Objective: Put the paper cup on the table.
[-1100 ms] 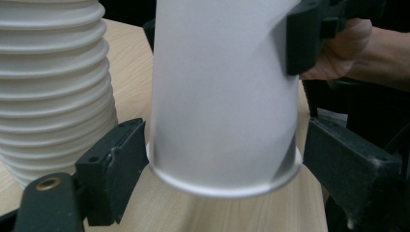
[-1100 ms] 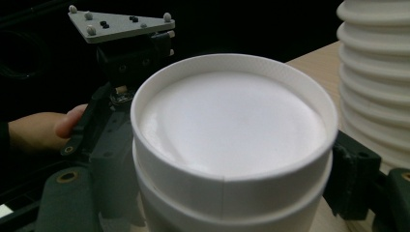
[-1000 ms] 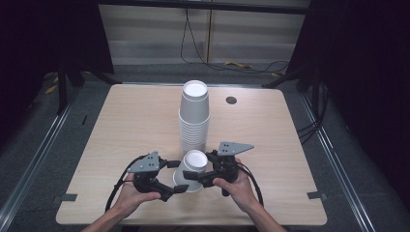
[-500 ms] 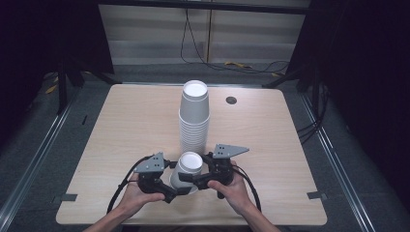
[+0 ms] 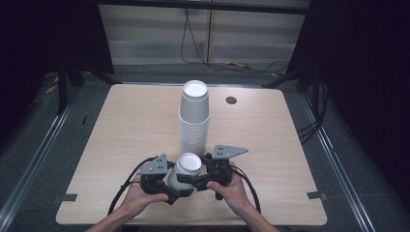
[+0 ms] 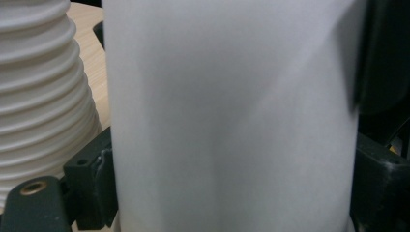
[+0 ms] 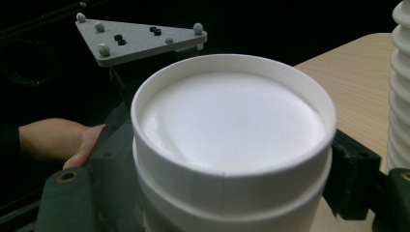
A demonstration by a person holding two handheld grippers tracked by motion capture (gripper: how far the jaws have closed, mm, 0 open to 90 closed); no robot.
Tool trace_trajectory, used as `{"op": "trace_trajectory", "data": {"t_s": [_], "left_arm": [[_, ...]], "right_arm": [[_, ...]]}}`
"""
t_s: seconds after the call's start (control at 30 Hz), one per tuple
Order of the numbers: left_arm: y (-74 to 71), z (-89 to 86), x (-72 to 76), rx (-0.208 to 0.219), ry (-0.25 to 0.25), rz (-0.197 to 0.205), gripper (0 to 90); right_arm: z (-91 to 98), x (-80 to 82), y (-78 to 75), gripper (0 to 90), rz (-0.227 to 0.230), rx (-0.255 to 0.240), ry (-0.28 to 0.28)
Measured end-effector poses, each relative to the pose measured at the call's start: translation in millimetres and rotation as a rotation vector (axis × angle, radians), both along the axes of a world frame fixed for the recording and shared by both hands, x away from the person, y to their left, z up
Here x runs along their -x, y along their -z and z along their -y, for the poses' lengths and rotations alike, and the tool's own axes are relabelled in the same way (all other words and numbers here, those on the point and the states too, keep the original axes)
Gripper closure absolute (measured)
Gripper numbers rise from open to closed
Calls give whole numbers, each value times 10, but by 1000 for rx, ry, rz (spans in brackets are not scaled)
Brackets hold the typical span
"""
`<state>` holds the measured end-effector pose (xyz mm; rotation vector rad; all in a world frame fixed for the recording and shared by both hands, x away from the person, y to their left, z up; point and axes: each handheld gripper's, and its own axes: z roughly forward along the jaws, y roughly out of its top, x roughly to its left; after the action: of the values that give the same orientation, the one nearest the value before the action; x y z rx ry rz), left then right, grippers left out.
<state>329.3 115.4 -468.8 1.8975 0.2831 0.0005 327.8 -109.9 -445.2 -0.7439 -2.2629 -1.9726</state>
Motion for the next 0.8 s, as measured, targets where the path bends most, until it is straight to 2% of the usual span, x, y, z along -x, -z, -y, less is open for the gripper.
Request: {"op": "trace_trajectory", "data": {"t_s": [0.1, 0.3, 0.4, 0.57, 0.8], "left_arm": [[-14, -2, 3, -5, 5, -8, 122], [-31, -7, 5, -27, 28, 6, 139], [-35, -4, 9, -42, 43, 9, 145], [-45, 16, 30, -61, 69, 8, 147], [-40, -19, -23, -99, 59, -5, 148]], "right_arm": [[8, -1, -3, 215, -13, -4, 3], [19, -1, -5, 204, -24, 6, -13], [15, 6, -13, 136, -26, 15, -9], [18, 6, -16, 139, -52, 11, -24], [72, -9, -50, 136, -46, 11, -33]]}}
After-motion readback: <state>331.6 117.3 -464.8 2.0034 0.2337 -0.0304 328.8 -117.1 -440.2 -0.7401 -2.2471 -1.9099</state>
